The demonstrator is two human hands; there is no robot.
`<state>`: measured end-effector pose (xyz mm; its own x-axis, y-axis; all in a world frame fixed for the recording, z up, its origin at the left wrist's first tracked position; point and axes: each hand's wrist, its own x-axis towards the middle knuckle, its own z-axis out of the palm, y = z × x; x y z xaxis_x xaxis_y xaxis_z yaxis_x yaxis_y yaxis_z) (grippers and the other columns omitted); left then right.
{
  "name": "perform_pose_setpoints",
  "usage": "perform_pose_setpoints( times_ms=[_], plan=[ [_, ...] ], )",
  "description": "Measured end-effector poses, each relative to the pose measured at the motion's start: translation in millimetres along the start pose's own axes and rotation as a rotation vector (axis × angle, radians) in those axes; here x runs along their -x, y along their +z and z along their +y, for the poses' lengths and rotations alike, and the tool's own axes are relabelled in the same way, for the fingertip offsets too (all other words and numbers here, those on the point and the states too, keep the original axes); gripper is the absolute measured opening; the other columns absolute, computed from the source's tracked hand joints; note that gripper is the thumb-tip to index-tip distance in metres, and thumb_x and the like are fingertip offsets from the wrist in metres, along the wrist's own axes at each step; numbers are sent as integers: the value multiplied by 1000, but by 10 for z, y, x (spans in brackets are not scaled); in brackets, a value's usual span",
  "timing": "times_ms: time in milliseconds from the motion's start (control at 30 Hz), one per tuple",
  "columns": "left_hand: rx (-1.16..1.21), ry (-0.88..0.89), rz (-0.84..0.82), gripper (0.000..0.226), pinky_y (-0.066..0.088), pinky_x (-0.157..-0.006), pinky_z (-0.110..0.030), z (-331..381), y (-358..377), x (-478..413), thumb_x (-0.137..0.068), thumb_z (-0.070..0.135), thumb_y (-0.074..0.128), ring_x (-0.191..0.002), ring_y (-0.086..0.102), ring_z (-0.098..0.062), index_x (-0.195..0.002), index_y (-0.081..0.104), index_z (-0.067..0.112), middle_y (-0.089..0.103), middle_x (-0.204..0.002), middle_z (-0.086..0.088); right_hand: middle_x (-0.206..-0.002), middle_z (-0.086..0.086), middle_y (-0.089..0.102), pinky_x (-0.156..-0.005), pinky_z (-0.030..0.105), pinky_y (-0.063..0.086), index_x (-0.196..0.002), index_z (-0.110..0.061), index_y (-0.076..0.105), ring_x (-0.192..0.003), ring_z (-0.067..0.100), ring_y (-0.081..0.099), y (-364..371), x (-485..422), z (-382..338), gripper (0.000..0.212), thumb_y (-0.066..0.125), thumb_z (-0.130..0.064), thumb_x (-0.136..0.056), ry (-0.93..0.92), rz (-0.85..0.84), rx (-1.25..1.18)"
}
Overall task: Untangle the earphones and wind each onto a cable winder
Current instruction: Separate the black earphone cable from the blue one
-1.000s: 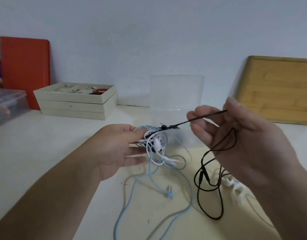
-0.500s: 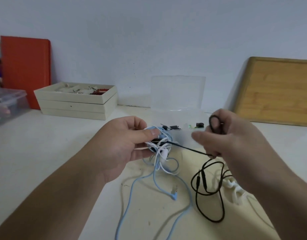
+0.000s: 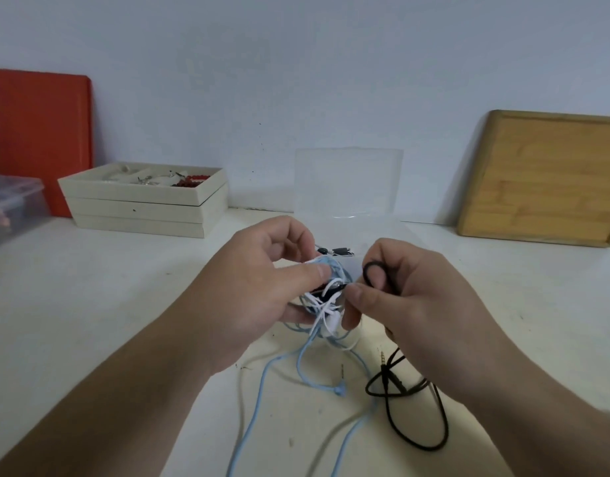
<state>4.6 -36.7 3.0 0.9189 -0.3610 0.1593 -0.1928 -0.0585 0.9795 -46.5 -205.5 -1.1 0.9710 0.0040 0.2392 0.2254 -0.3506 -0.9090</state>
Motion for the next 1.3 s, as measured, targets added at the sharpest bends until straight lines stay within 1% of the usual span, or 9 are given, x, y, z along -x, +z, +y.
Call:
perform_pose_setpoints(
  times_ms=[133,267,367,567,733,1000,1067,1200,1300],
  plan=[
    [-91,-5,-12,27,63,-69,-39,-6,-9,18,-65,23,84,-65,71,-20,-80,66,8,71,-83,-5,-63,21,65,-42,7,30,-71,-7,39,-36,0,47,-12,6,-15,33,61,3,-92,-36,-26,-80],
    [-84,-65,-15,8,62,-74,-40,-38,-12,-13,-83,12,76,-67,70,-24,-80,69,7,72,-78,-10,-63,22,62,-43,7,34,-72,-7,38,-38,0,49,-8,20,-33,31,56,6,-94,-62,-93,-139],
    [-96,-105,-50,13,62,-82,-39,-47,-6,-19,-92,15,67,-84,73,-34,-86,74,6,76,-86,-12,-62,27,60,-42,6,35,-74,-5,38,-36,-1,47,-5,27,-49,29,57,3,-95,-75,-73,-165],
    [-62,-111,83,16,62,-77,-30,-85,24,-37,-94,9,64,-81,75,-24,-83,74,7,76,-87,-16,-55,11,65,-44,9,30,-75,-8,42,-39,1,45,-3,13,-39,27,60,1,-93,-75,-5,-8],
    [-37,-84,228,15,56,-93,-48,-121,9,-69,-88,10,71,-91,72,-36,-75,77,12,77,-79,-11,-56,11,68,-40,14,27,-73,-12,43,-36,6,31,7,-1,-30,28,63,-2,-90,27,23,76],
    [-243,-74,252,17,63,-65,-43,-160,52,-48,-94,13,65,-60,73,-20,-79,71,14,72,-72,-4,-60,13,69,-43,11,31,-71,-11,45,-37,1,45,73,30,-20,29,66,-1,-88,-6,-79,127],
    [-258,-39,261,15,63,-65,-45,-135,52,-49,-94,12,65,-59,73,-20,-81,71,14,73,-73,-3,-60,8,70,-45,12,33,-71,-11,46,-39,1,46,84,28,-5,28,67,-6,-89,-13,-80,162],
    [-260,5,273,14,63,-70,-43,-101,42,-59,-90,13,70,-61,74,-18,-78,74,18,75,-72,1,-59,1,71,-50,36,45,-71,-17,54,-47,14,46,74,6,12,29,62,-31,-94,83,-27,199],
    [-279,7,250,8,62,-76,-46,-111,67,-51,-87,21,74,-66,75,-18,-80,75,24,76,-71,3,-64,-2,73,-48,33,47,-77,-11,60,-42,8,45,69,-10,32,30,61,-35,-95,119,15,237]
  ],
)
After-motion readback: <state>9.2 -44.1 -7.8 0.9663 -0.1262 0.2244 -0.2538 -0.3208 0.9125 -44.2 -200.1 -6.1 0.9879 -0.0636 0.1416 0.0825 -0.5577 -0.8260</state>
